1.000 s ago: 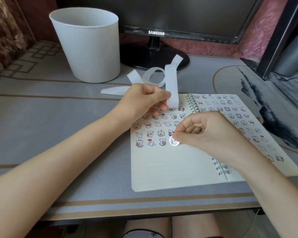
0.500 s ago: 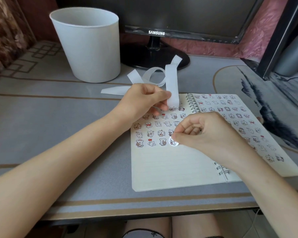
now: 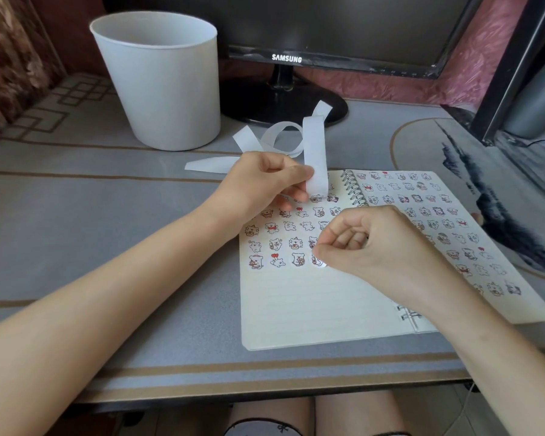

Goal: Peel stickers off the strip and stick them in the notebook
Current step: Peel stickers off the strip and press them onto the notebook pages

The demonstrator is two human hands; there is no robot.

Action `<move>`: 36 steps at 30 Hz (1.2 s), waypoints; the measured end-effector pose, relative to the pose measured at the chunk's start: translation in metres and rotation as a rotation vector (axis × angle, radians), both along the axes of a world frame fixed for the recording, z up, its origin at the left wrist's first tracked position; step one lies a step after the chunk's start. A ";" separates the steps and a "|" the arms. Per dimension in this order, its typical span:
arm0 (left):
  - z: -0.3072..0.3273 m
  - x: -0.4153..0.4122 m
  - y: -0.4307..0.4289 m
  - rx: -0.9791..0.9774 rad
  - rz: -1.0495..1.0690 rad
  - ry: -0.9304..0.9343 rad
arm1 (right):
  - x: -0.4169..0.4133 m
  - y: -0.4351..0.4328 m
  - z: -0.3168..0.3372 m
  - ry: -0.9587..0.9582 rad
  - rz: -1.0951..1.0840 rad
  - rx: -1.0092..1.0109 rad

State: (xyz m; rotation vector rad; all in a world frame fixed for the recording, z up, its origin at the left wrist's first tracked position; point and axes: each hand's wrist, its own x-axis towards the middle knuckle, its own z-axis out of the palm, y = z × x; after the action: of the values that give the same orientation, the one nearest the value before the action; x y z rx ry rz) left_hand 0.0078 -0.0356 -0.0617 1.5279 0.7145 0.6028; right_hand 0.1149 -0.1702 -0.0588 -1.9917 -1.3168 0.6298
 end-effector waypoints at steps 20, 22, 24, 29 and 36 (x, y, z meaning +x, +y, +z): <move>0.001 0.000 -0.001 0.014 -0.001 0.004 | 0.004 -0.002 -0.001 -0.053 0.036 -0.016; 0.001 0.000 -0.001 0.017 0.001 0.007 | 0.005 -0.001 0.000 -0.065 0.042 -0.021; 0.001 0.000 -0.001 0.017 0.001 0.009 | 0.006 0.000 0.000 -0.082 0.053 -0.022; 0.001 -0.001 -0.001 0.013 0.003 0.009 | 0.009 0.002 -0.002 -0.068 0.050 -0.012; 0.002 -0.001 -0.002 0.014 0.002 0.014 | 0.005 0.004 -0.005 -0.131 0.037 -0.015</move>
State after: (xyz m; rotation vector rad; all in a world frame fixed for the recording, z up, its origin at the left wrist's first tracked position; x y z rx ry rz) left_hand 0.0072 -0.0377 -0.0599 1.5457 0.7242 0.6004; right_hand 0.1203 -0.1663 -0.0638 -2.0545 -1.4331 0.5357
